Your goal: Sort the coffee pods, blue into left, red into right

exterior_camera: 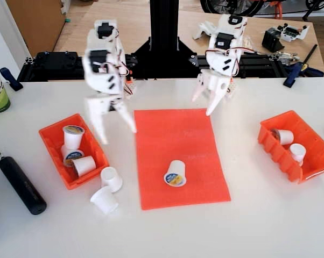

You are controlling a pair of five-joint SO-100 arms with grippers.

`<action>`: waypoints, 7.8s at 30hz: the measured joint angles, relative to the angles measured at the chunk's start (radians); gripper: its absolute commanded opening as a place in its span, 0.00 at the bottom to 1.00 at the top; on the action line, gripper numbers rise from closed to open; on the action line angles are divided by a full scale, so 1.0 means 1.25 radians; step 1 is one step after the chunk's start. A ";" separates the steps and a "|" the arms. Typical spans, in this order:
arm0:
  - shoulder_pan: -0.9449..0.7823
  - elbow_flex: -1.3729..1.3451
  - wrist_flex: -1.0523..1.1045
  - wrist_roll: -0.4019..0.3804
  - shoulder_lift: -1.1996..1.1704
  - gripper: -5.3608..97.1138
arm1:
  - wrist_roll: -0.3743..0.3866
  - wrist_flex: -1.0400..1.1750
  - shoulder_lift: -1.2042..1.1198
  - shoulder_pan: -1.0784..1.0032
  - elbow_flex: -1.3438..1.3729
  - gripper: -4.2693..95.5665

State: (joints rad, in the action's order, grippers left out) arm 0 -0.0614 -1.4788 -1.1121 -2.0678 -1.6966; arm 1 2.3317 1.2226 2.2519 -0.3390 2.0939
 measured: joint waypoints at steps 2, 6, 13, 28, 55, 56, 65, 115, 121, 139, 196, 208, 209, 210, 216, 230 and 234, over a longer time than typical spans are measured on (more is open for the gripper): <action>-0.060 0.000 0.066 0.106 0.038 0.39 | -0.020 -0.007 0.000 0.000 0.000 0.38; -0.128 0.044 0.152 0.407 0.158 0.39 | -0.072 -0.021 0.000 0.000 0.000 0.38; -0.206 0.077 0.151 0.860 0.228 0.40 | -0.050 -0.021 0.018 0.026 0.000 0.38; -0.280 0.079 0.184 1.027 0.366 0.39 | -0.011 -0.038 0.021 0.038 0.000 0.37; -0.280 0.085 0.226 0.842 0.443 0.29 | 0.012 -0.044 0.021 0.077 0.004 0.37; -0.280 0.086 0.231 0.842 0.443 0.29 | 0.012 -0.044 0.021 0.081 0.004 0.37; -0.258 0.092 0.323 0.834 0.469 0.21 | 0.012 -0.037 0.021 0.083 0.004 0.37; -0.259 0.394 0.102 0.827 0.571 0.17 | 0.015 -0.036 0.021 0.086 0.005 0.37; -0.247 0.550 -0.144 0.803 0.571 0.17 | 0.015 -0.036 0.021 0.086 0.005 0.36; 0.055 0.388 -0.544 0.367 0.254 0.18 | -0.031 -0.036 0.021 0.038 0.005 0.36; 0.362 -0.271 0.146 -0.086 -0.106 0.26 | -0.119 -0.269 -0.070 -0.039 0.053 0.40; 0.215 -0.199 -0.002 -0.080 -0.172 0.25 | -0.484 -1.015 -0.684 -0.237 -0.146 0.43; 0.202 -0.180 -0.037 -0.076 -0.175 0.25 | -0.491 -1.044 -0.740 -0.245 -0.190 0.43; 0.190 -0.164 -0.076 -0.076 -0.179 0.25 | -0.495 -1.074 -0.792 -0.249 -0.229 0.43; 0.134 -0.107 -0.271 -0.071 -0.195 0.25 | -0.498 -1.144 -0.965 -0.242 -0.382 0.43; 0.107 -0.104 -0.331 -0.083 -0.218 0.24 | -0.471 -1.150 -1.074 -0.248 -0.484 0.41; 0.107 -0.104 -0.331 -0.083 -0.218 0.24 | -0.468 -1.154 -1.172 -0.248 -0.582 0.41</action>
State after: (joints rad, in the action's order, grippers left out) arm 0 0.0721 -1.6091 -1.5263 -2.1721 -1.9696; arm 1 1.7472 -0.2194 0.7869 -0.6489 1.3668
